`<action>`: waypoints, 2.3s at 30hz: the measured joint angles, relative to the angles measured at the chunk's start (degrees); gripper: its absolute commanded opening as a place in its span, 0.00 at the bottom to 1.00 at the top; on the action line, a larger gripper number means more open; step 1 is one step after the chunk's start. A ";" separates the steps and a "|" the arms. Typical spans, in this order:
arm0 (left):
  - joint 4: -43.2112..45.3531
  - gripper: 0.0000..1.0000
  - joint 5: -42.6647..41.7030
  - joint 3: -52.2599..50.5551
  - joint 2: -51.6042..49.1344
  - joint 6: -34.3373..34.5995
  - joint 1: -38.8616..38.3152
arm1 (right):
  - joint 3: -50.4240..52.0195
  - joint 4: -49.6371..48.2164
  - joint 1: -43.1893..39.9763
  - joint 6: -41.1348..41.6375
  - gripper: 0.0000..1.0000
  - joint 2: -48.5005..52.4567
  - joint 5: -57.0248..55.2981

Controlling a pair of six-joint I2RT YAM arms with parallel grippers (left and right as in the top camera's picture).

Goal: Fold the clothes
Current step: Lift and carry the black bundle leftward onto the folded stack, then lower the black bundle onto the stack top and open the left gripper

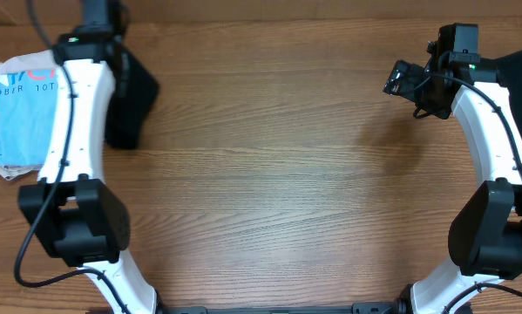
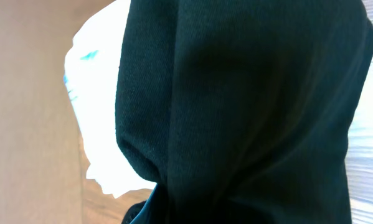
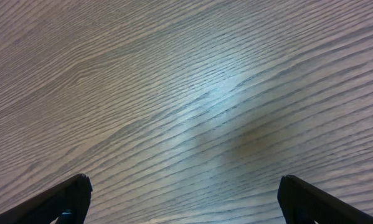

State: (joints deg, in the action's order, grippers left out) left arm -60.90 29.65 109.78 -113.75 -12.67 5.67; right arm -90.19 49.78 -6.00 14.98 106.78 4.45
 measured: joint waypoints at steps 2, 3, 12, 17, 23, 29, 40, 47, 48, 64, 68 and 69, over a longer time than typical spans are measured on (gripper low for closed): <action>0.70 0.04 -0.02 0.00 0.04 0.00 1.90 | 0.00 0.00 0.00 0.00 1.00 0.00 0.00; 0.94 0.04 -0.04 0.00 0.07 0.00 2.91 | 0.00 -0.02 0.00 0.00 1.00 0.00 0.00; 1.79 0.04 -2.89 2.62 0.09 0.04 8.81 | 0.00 -0.02 0.00 0.00 1.00 0.00 0.00; 2.03 0.04 -6.25 5.11 0.26 0.07 11.98 | 0.00 0.00 0.00 -0.02 1.00 0.00 -0.02; 2.23 0.04 -9.84 5.38 0.48 0.11 15.85 | 0.00 -0.02 0.00 0.00 1.00 0.00 0.02; 3.82 0.04 -13.11 5.38 0.48 0.20 19.34 | 0.00 -0.02 0.00 -0.02 1.00 0.00 0.02; 5.31 0.04 -18.49 5.40 -1.84 0.22 24.20 | 0.00 0.02 0.00 -0.02 1.00 0.00 0.00; 7.56 0.04 -18.53 5.44 -7.37 0.31 25.57 | 0.00 0.00 0.00 0.02 1.00 0.00 0.00; 8.20 0.04 -18.51 5.44 -7.91 0.50 25.88 | 0.00 -0.02 0.00 0.00 1.00 0.00 0.00; 8.41 0.54 -18.10 5.66 -8.55 8.37 30.12 | 0.00 -0.04 0.00 0.02 1.00 0.00 -0.02; 7.98 0.57 -19.71 5.68 -8.39 12.02 30.23 | 0.00 -0.02 0.00 0.00 1.00 0.00 0.00; 7.58 0.49 -21.14 5.68 -8.26 12.87 30.23 | 0.00 0.00 0.00 0.02 1.00 0.00 0.00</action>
State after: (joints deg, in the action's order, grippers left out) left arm -53.32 8.51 115.46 -122.02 0.21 35.90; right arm -90.19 49.78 -6.00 15.00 106.78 4.45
